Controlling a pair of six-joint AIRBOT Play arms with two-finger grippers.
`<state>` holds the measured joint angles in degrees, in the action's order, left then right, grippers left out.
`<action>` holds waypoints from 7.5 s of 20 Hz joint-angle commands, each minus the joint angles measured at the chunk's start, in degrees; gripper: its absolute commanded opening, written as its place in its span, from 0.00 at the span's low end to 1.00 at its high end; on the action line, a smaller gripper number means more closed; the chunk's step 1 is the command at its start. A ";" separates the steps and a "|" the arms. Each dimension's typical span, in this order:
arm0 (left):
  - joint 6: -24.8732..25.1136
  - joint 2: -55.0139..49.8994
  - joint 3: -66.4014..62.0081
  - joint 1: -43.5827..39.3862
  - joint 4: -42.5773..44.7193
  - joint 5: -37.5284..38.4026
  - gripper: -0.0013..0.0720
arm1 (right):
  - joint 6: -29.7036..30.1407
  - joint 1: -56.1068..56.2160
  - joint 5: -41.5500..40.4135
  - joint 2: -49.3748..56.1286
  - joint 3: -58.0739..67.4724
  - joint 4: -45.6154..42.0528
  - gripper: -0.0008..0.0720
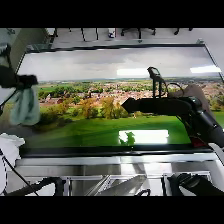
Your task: Fold the shirts.
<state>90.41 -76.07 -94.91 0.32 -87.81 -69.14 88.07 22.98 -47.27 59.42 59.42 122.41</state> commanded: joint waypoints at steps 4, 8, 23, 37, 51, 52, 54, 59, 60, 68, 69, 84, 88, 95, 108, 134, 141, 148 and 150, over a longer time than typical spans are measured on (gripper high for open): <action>-4.87 3.65 -6.49 -22.77 -5.20 -2.47 0.03 | -0.74 -7.37 -4.57 -10.73 0.90 -0.22 0.70; -7.91 0.07 3.82 -30.12 -5.25 -2.34 0.04 | -1.16 -12.37 -13.20 -11.87 0.90 -0.37 0.70; -7.32 -8.31 5.05 -14.91 -13.35 -8.68 0.98 | 2.40 -33.51 -16.76 7.76 0.90 -0.50 0.70; 0.22 -28.92 1.81 -15.69 -39.76 4.52 0.98 | 6.69 -26.60 -6.25 36.39 6.36 9.07 0.70; -1.05 -41.00 -13.33 -19.82 -35.28 -5.73 0.97 | 9.68 -26.01 -6.91 40.96 11.56 10.32 0.04; -1.01 -40.57 -13.38 -19.21 -35.21 -6.29 0.97 | 9.70 -26.01 -7.32 40.96 11.56 10.32 0.04; -0.98 -38.77 -13.38 -16.81 -35.21 -5.60 0.97 | 9.73 -26.10 -7.78 40.96 11.56 10.29 0.04; -0.90 -37.97 -13.14 -9.99 -35.32 -1.60 0.97 | 10.78 -26.08 -7.98 40.96 11.56 10.34 0.04; -0.85 -38.95 -13.14 -9.46 -35.60 -1.33 0.97 | 10.78 -26.08 -7.98 40.96 11.56 10.34 0.04; 5.18 -46.64 -13.27 -12.48 -39.82 0.28 0.97 | 10.78 -26.01 -9.92 40.61 11.63 11.82 0.04; 5.18 -46.82 -13.27 -12.72 -39.87 0.48 0.98 | 10.78 -26.03 -9.94 40.52 11.76 11.80 0.04; 6.12 -36.94 -22.47 -13.86 -39.28 3.37 0.03 | 10.99 -26.60 -11.26 27.69 15.19 12.70 0.04; 6.01 -24.48 -19.58 -9.18 -39.34 2.14 0.03 | 10.95 -28.04 -11.43 19.21 20.46 12.92 0.04; 5.46 6.51 -25.42 -1.25 -38.64 10.34 0.03 | 13.03 -32.37 -7.91 -0.66 44.09 13.55 0.04; 4.68 23.74 -23.47 9.05 -33.59 14.56 0.03 | 17.16 -32.76 -8.11 -8.83 52.92 11.72 0.04; 5.95 -24.55 -14.78 9.42 -31.80 -6.32 0.96 | 14.29 -39.85 -26.29 31.76 28.48 5.49 0.52; 19.78 -11.76 24.17 20.15 -32.04 -9.66 0.96 | 19.93 -46.29 -27.69 14.73 -7.17 1.57 0.56; 25.73 -17.35 32.87 19.89 -36.76 -6.54 0.96 | 22.18 -45.92 -27.71 14.05 -18.47 2.71 0.56; 25.70 -19.47 32.87 19.85 -36.85 -7.15 0.96 | 22.16 -44.98 -26.67 14.10 -19.98 2.71 0.56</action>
<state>114.63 -93.06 -63.53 20.05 -123.46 -75.72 109.38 -22.74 -74.54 73.78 42.63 124.51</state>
